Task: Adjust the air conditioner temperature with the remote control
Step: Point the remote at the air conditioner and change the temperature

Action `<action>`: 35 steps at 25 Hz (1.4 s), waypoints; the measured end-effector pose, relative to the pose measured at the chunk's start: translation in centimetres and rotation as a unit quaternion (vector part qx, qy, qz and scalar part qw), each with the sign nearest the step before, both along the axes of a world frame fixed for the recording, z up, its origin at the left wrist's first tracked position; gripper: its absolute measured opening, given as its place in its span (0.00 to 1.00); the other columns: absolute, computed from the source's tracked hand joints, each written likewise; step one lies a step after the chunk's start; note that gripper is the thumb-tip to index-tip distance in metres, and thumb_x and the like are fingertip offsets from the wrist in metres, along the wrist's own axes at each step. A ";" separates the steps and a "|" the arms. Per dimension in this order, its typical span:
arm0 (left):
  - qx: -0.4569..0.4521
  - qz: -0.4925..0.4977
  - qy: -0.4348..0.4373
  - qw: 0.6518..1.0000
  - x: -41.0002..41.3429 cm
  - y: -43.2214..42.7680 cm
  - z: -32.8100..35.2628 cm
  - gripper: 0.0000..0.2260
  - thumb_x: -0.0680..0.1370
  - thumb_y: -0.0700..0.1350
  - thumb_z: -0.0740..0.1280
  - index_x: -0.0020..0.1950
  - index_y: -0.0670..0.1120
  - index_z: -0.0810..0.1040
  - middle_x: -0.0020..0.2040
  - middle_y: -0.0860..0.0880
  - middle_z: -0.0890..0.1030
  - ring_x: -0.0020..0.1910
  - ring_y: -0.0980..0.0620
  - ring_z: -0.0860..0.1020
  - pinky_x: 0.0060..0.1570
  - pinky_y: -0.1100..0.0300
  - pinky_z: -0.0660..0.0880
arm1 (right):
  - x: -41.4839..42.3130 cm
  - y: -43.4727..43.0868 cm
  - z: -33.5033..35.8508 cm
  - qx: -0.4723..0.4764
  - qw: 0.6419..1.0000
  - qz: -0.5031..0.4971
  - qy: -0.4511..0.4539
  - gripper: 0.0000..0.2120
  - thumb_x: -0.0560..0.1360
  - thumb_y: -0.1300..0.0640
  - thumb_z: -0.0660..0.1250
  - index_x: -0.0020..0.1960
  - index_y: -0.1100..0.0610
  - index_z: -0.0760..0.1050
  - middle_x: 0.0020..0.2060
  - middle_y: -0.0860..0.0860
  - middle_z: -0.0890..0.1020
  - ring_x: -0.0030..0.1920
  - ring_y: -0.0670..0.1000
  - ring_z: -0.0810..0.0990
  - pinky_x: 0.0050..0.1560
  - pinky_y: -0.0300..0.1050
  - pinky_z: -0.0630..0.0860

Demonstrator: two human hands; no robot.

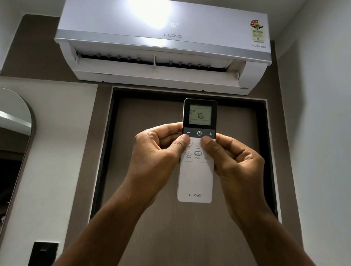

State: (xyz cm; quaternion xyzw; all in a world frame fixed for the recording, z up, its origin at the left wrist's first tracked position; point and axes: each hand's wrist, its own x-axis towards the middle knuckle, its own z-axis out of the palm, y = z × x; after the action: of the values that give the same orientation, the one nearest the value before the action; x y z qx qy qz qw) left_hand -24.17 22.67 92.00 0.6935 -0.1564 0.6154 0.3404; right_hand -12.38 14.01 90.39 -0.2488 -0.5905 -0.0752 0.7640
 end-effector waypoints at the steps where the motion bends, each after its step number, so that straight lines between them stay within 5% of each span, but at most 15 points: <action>1: 0.002 -0.001 0.002 1.000 0.0 -0.1 0.0 0.09 0.74 0.39 0.67 0.48 0.54 0.78 0.38 0.61 0.86 0.41 0.58 0.85 0.35 0.68 0.79 | 0.1 0.0 0.1 -0.001 1.000 0.002 0.007 0.12 0.64 0.51 0.72 0.46 0.55 0.82 0.40 0.50 0.89 0.41 0.52 0.88 0.37 0.41 0.84; 11: -0.006 -0.032 0.013 0.999 -0.7 0.0 0.1 0.09 0.74 0.39 0.68 0.48 0.52 0.80 0.42 0.54 0.87 0.44 0.52 0.85 0.37 0.64 0.80 | 0.0 0.0 0.6 -0.011 1.000 -0.005 0.006 0.09 0.65 0.48 0.69 0.38 0.54 0.78 0.34 0.48 0.87 0.39 0.53 0.87 0.37 0.43 0.83; 27: -0.013 -0.026 0.021 0.999 -1.0 0.4 -0.5 0.09 0.74 0.40 0.67 0.48 0.53 0.79 0.39 0.58 0.86 0.43 0.55 0.85 0.36 0.66 0.80 | -0.2 0.4 0.1 -0.017 1.000 0.009 0.004 0.10 0.66 0.48 0.69 0.42 0.54 0.77 0.34 0.45 0.87 0.37 0.50 0.87 0.33 0.36 0.81; 35: -0.028 -0.026 0.021 0.999 -0.5 0.6 -0.5 0.09 0.73 0.40 0.68 0.48 0.54 0.78 0.38 0.60 0.86 0.42 0.57 0.85 0.35 0.67 0.79 | 0.0 0.5 0.1 -0.028 1.000 -0.012 0.001 0.14 0.66 0.48 0.68 0.44 0.57 0.76 0.35 0.46 0.86 0.39 0.52 0.87 0.37 0.42 0.83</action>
State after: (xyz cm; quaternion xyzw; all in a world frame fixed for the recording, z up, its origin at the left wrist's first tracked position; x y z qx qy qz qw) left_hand -24.71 23.29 91.49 0.6919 -0.1495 0.5961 0.3789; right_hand -12.35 14.47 90.50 -0.2774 -0.5888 -0.0672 0.7562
